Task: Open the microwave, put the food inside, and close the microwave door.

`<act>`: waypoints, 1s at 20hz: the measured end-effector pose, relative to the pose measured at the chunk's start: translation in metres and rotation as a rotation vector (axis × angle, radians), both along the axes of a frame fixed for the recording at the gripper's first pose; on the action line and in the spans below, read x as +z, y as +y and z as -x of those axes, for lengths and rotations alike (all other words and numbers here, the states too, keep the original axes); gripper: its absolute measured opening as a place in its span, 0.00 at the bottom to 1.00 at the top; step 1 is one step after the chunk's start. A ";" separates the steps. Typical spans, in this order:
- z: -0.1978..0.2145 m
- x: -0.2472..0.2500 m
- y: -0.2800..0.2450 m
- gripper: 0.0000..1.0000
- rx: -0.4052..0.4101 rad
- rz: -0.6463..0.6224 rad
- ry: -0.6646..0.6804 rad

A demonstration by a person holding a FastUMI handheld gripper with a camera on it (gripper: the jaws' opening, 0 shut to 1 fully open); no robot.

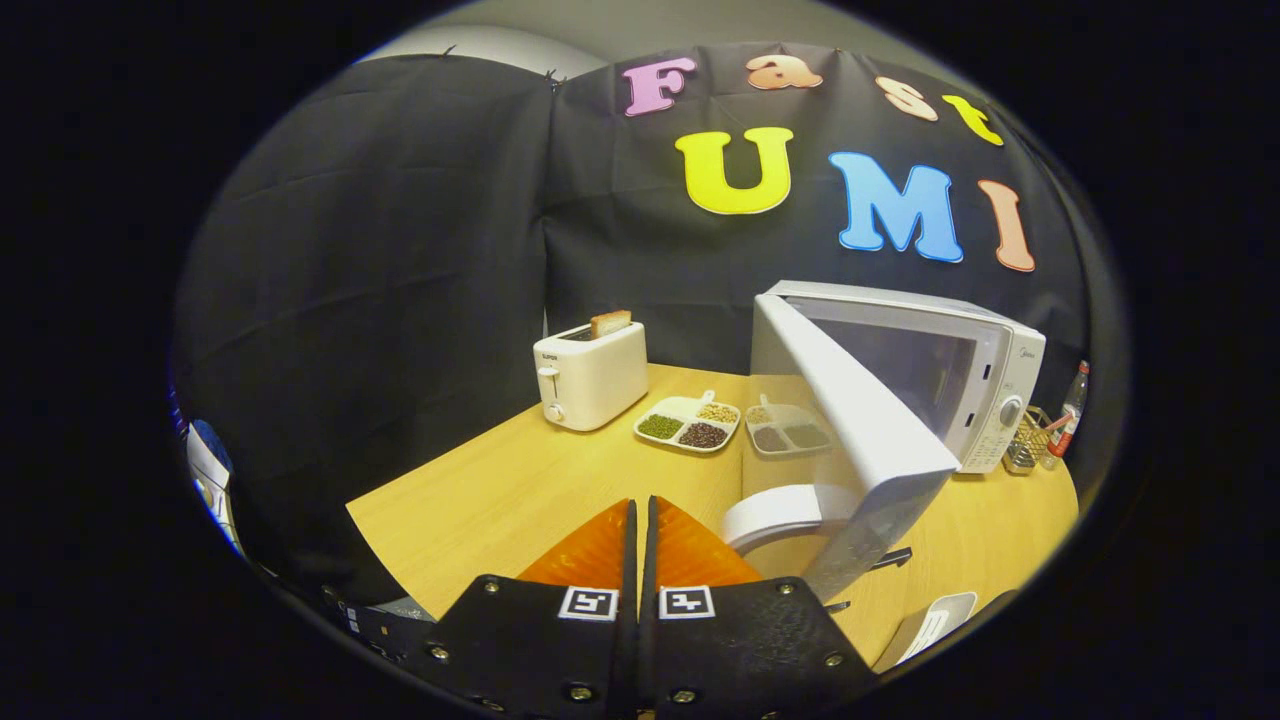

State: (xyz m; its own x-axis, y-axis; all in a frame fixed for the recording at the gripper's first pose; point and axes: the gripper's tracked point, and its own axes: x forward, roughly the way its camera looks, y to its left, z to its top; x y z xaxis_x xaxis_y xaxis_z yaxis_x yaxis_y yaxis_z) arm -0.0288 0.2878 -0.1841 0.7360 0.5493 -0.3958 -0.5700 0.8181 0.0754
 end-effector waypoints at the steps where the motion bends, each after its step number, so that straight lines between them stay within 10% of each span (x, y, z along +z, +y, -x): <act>1: -0.006 0.000 -0.009 0.01 -0.016 0.007 -0.001; 20: -0.126 -0.021 -0.144 0.01 -0.260 0.066 0.052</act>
